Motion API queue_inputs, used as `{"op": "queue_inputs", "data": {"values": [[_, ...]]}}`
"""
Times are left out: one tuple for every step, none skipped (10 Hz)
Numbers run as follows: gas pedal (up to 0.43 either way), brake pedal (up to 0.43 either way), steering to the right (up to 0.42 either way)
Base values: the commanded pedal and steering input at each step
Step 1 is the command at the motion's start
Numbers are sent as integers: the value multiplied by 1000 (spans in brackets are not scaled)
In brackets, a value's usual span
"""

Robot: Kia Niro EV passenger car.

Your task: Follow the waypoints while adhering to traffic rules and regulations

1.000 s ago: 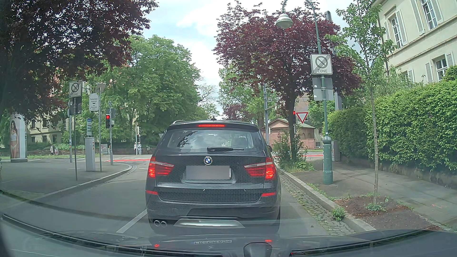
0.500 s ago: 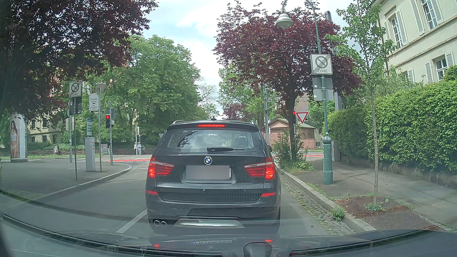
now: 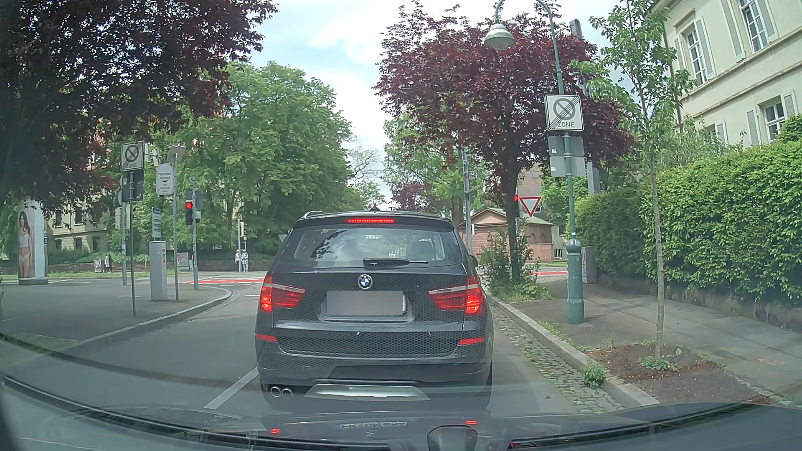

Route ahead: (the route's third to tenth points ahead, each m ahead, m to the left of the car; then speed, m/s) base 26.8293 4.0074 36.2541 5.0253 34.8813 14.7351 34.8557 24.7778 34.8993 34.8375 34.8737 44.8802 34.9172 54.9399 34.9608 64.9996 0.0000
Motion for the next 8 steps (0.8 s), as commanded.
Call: {"op": "queue_inputs", "data": {"values": [[0,274,2],[0,268,2],[0,274,2],[0,274,2],[0,274,2],[0,274,2],[0,274,2],[0,268,2]]}}
